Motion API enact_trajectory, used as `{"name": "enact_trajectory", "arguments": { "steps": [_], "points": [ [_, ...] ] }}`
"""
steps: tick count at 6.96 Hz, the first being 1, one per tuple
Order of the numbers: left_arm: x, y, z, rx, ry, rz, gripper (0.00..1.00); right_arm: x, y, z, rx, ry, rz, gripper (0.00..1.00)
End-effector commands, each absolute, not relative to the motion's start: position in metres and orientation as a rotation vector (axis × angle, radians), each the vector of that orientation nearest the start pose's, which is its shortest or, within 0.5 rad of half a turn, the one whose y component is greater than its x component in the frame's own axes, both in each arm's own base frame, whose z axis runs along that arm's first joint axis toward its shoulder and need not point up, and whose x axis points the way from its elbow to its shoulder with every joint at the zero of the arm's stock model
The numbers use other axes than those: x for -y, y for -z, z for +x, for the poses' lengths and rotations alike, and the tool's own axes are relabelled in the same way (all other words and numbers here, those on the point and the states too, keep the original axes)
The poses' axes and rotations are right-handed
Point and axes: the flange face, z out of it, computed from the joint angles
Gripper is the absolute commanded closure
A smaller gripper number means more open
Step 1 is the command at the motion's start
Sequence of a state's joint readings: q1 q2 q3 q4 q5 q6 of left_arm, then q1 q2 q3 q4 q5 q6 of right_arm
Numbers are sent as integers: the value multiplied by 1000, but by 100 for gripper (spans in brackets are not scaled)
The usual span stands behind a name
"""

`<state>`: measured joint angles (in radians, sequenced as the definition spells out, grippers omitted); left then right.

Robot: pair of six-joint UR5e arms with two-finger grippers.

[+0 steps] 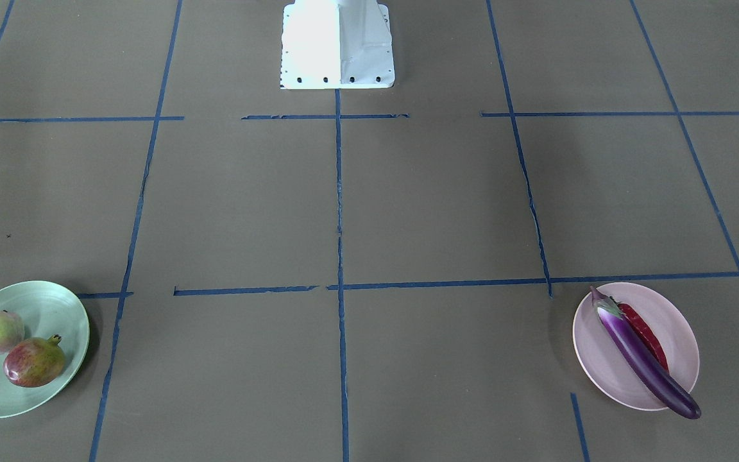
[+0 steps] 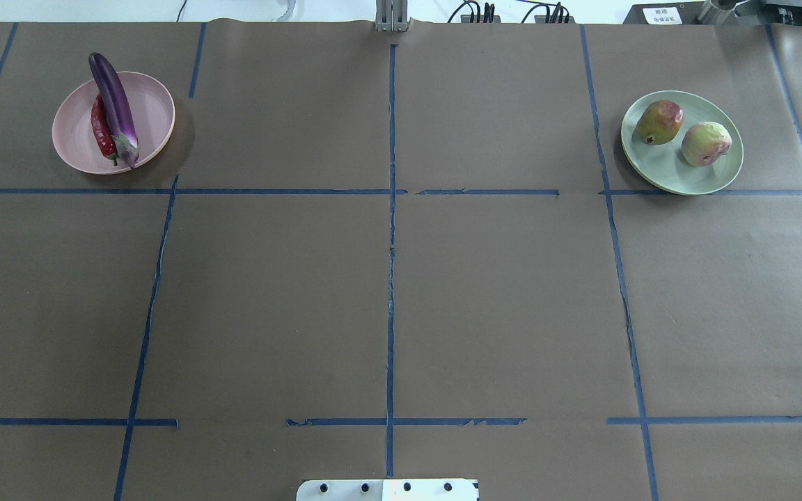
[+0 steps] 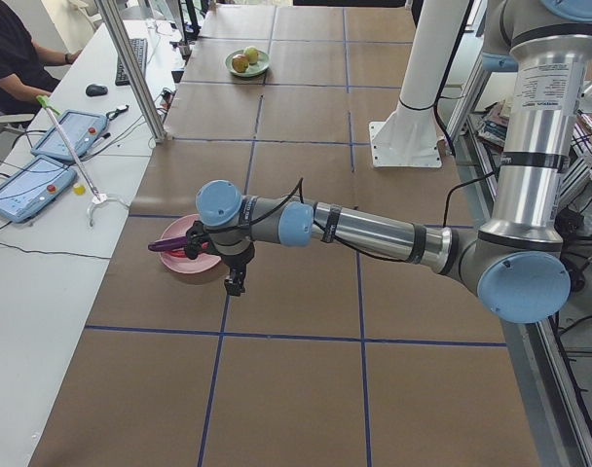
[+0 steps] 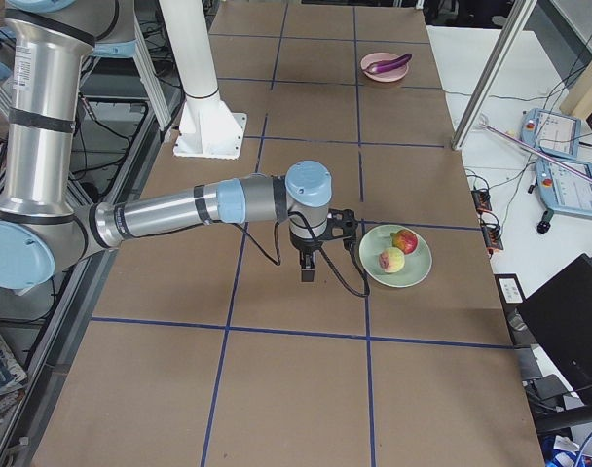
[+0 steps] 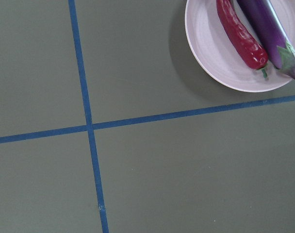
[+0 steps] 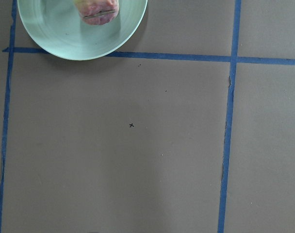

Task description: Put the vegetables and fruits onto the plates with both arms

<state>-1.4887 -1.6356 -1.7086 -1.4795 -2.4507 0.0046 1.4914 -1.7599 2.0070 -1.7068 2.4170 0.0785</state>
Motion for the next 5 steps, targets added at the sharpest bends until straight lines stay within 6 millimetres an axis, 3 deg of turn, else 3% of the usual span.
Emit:
{"name": "enact_trajectory", "arguments": {
  "steps": [1, 5],
  "points": [
    [520, -557, -17, -831, -134, 85, 0, 407, -543, 26, 852, 50, 31, 0],
    [518, -569, -17, -828, -125, 61, 0, 401, -551, 28, 830, 47, 16, 0]
  ]
}}
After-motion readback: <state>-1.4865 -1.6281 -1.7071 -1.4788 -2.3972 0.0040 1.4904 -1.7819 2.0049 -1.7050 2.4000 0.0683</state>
